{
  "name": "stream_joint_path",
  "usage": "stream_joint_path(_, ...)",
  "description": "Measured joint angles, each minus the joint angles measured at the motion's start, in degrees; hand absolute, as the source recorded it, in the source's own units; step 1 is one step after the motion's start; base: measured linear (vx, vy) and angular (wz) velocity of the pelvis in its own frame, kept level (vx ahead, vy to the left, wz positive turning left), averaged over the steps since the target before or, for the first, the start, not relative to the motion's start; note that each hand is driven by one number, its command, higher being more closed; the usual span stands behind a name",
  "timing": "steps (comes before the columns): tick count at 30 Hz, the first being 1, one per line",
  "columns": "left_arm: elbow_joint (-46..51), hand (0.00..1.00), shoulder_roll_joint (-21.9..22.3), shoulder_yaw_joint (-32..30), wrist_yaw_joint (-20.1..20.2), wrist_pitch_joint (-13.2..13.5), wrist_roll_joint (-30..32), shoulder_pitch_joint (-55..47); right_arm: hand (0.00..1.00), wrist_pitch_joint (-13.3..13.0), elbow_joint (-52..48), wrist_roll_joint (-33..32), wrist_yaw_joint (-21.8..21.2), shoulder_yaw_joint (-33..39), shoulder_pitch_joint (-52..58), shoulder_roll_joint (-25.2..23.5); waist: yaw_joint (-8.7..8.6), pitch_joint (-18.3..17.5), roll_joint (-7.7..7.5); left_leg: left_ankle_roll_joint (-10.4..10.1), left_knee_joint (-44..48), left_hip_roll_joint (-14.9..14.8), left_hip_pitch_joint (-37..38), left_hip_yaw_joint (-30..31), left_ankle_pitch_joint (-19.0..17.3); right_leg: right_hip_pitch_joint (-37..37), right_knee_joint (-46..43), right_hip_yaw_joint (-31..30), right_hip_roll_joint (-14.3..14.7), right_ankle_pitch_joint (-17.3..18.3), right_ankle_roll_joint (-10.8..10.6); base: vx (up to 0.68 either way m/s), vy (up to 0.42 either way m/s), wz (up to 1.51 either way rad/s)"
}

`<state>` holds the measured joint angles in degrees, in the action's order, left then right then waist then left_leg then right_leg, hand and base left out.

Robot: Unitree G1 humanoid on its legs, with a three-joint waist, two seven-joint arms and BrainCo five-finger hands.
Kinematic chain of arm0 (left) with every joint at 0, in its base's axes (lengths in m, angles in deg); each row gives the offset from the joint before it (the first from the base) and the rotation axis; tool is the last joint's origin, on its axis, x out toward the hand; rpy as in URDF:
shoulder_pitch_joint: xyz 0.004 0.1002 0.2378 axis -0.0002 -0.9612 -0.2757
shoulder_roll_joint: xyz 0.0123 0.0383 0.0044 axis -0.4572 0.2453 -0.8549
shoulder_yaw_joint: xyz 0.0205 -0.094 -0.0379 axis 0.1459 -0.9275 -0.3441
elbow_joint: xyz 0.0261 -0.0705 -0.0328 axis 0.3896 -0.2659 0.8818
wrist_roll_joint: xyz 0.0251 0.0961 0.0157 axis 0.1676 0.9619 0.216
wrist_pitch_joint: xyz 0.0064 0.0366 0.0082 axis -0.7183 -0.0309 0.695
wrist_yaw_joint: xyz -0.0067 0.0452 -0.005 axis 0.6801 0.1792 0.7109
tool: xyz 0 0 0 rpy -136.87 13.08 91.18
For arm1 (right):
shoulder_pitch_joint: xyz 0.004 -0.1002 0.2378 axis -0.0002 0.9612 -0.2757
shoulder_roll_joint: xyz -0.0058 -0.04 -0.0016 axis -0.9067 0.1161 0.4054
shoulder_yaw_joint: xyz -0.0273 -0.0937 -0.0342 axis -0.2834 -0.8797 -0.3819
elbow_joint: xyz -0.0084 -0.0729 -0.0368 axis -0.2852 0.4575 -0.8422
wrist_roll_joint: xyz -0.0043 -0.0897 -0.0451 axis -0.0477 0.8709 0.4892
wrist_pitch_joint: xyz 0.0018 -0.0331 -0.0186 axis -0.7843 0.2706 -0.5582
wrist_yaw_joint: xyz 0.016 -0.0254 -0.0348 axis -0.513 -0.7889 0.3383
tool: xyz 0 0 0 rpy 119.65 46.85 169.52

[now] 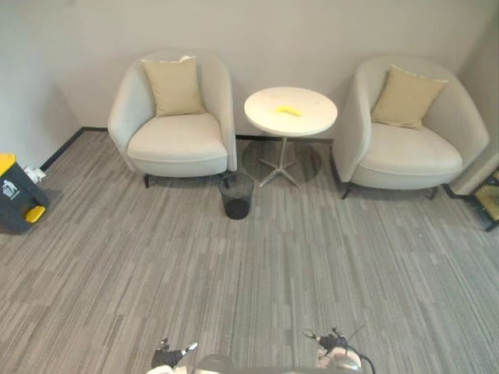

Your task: Organize the slippers on the shoe rack

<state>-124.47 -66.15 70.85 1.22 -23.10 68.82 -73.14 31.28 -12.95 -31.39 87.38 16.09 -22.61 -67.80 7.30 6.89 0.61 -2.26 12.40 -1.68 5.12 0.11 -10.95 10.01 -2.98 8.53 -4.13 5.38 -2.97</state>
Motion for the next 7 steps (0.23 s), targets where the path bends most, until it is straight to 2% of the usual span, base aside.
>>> stream_joint_path(7,0.05,0.0,0.02,-0.05,-0.01,0.0,0.13,-0.52,0.0,0.04,0.0,-0.01,-0.04,0.32,0.17,-0.02,-0.39,-0.87,-0.1,0.47,-1.72,0.35,0.08,-1.54,0.84,-0.01,2.58,-1.3,-0.27,-1.69,-0.76,-0.04,0.023,-0.11)
